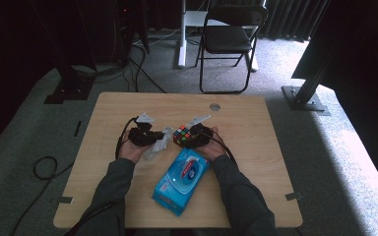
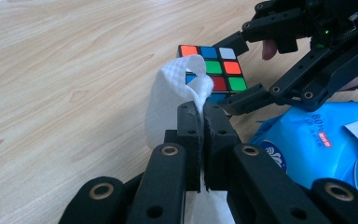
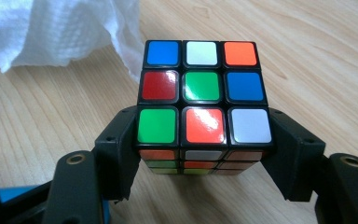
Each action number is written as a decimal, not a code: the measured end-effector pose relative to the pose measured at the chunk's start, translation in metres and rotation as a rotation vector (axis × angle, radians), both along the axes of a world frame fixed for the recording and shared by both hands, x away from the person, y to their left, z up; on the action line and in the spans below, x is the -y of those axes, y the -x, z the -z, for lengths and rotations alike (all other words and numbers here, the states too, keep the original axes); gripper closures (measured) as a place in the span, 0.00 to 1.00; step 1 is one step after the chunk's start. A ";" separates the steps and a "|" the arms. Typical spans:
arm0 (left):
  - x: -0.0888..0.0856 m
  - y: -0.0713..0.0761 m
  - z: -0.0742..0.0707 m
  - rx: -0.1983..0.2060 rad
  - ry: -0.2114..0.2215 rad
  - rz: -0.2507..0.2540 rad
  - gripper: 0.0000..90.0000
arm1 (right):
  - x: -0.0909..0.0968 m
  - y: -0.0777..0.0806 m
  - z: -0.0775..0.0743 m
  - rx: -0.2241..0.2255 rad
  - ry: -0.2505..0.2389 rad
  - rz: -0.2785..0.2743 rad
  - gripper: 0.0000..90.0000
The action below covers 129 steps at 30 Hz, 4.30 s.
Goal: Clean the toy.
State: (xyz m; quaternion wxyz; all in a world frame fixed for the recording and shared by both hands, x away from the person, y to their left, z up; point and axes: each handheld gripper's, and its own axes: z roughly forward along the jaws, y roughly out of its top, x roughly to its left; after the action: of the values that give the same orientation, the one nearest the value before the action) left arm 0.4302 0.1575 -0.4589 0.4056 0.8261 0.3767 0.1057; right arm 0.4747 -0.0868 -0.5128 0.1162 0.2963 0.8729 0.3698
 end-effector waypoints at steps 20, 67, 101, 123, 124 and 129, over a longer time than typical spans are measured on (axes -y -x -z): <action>0.010 0.000 -0.015 0.041 0.055 0.022 0.97 | 0.014 0.007 -0.008 0.017 -0.017 0.000 0.38; 0.057 -0.027 0.002 0.026 0.029 0.033 0.97 | -0.001 0.016 -0.021 0.039 -0.046 -0.095 0.38; 0.070 -0.024 0.009 0.014 0.039 0.093 0.97 | -0.009 0.020 -0.018 0.029 -0.042 -0.122 0.38; 0.046 -0.025 0.007 0.041 0.043 -0.008 0.97 | -0.006 0.020 -0.020 0.035 -0.040 -0.119 0.38; 0.045 -0.025 0.007 0.042 0.040 -0.008 0.97 | -0.006 0.020 -0.020 0.036 -0.039 -0.118 0.38; 0.042 -0.024 0.007 0.038 0.038 0.002 0.97 | -0.006 0.020 -0.020 0.039 -0.038 -0.116 0.38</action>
State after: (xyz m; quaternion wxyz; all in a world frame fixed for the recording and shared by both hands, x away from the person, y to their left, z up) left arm 0.4538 0.1150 -0.4658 0.4283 0.8165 0.3700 0.1138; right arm 0.4548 -0.0810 -0.4927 0.1059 0.2401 0.8790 0.3980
